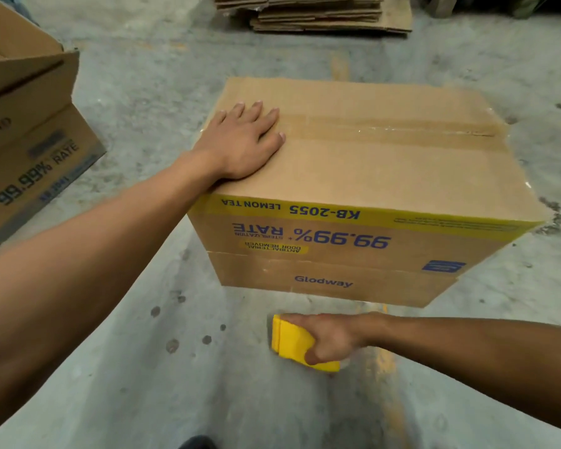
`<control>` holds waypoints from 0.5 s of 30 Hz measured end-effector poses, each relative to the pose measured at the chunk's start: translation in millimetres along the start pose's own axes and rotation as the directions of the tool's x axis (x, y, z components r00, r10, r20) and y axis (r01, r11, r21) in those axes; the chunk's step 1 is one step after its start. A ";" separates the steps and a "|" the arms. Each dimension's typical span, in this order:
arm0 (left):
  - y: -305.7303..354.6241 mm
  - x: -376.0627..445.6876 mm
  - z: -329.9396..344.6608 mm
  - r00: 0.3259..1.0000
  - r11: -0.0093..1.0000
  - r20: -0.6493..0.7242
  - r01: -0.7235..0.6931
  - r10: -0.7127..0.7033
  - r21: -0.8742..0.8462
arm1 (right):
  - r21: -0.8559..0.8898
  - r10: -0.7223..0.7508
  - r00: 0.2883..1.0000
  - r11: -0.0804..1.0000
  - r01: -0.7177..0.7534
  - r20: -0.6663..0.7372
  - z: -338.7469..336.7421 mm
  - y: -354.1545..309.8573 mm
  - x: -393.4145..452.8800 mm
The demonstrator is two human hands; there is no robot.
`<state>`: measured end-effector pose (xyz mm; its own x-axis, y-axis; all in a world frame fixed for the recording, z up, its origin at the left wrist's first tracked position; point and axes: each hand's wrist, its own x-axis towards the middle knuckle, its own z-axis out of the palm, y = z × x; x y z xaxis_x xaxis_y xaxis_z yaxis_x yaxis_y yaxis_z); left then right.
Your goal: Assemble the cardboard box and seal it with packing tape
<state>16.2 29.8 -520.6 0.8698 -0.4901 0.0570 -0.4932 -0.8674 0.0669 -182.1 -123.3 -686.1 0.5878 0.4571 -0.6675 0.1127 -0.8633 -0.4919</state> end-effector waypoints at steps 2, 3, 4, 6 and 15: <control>-6.3 -30.0 36.2 0.995 0.999 0.096 0.031 -0.029 -0.016 | 0.228 -0.084 0.993 0.972 0.063 0.087 5.2 -25.6 -3.1; -6.5 -42.9 53.2 0.991 0.999 0.134 0.033 -0.027 -0.038 | 0.356 -0.138 0.983 0.931 0.085 0.125 2.8 -38.6 -12.0; -4.9 -54.4 67.8 0.987 0.997 0.161 0.037 -0.027 -0.063 | 0.455 -0.168 0.981 0.884 0.105 0.100 -1.2 -45.8 -20.9; -2.3 -74.2 91.3 0.976 0.992 0.214 0.062 -0.038 -0.107 | 0.593 -0.246 0.969 0.784 0.183 0.027 -23.4 -57.4 -44.3; 9.2 -183.3 185.1 0.869 0.958 0.493 0.172 -0.038 -0.230 | 0.906 -0.205 0.918 0.192 0.377 -0.339 -64.5 5.8 -55.1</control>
<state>-144.7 95.7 -714.8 0.7827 -0.4357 -0.4445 -0.3264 -0.8953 0.3030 -162.2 -167.3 -616.1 0.7879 0.5244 -0.3229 -0.4829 0.2006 -0.8524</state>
